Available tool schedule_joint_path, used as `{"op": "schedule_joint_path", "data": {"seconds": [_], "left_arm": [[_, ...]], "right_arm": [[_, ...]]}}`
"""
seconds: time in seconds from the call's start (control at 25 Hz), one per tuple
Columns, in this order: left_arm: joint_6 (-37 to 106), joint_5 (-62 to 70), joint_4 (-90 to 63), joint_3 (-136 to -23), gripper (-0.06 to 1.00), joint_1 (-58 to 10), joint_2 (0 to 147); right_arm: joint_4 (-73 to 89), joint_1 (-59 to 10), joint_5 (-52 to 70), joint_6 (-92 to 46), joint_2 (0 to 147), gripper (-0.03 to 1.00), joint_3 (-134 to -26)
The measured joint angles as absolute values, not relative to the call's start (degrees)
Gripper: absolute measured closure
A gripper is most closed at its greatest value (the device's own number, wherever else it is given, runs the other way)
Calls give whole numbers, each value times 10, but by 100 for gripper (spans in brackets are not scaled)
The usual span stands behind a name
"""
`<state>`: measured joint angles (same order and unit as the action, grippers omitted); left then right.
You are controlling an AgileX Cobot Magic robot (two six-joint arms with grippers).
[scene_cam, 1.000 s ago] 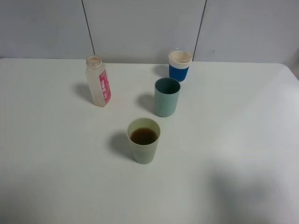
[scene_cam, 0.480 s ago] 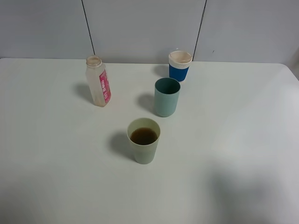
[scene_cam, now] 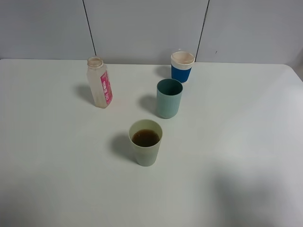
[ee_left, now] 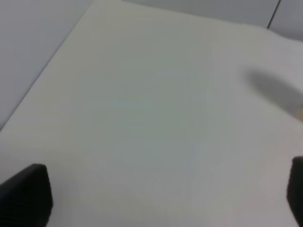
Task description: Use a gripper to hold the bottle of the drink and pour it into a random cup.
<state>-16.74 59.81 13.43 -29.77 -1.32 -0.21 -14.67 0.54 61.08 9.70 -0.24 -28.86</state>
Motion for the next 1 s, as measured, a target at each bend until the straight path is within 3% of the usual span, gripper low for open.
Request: {"op": "schedule_joint_path", "data": {"seconds": [1.0], "left_arm": [[-71,606,63,-292,-4,-13,-2]], "right_arm": [[-147,5,611,97,-2,-3,-289]]}}
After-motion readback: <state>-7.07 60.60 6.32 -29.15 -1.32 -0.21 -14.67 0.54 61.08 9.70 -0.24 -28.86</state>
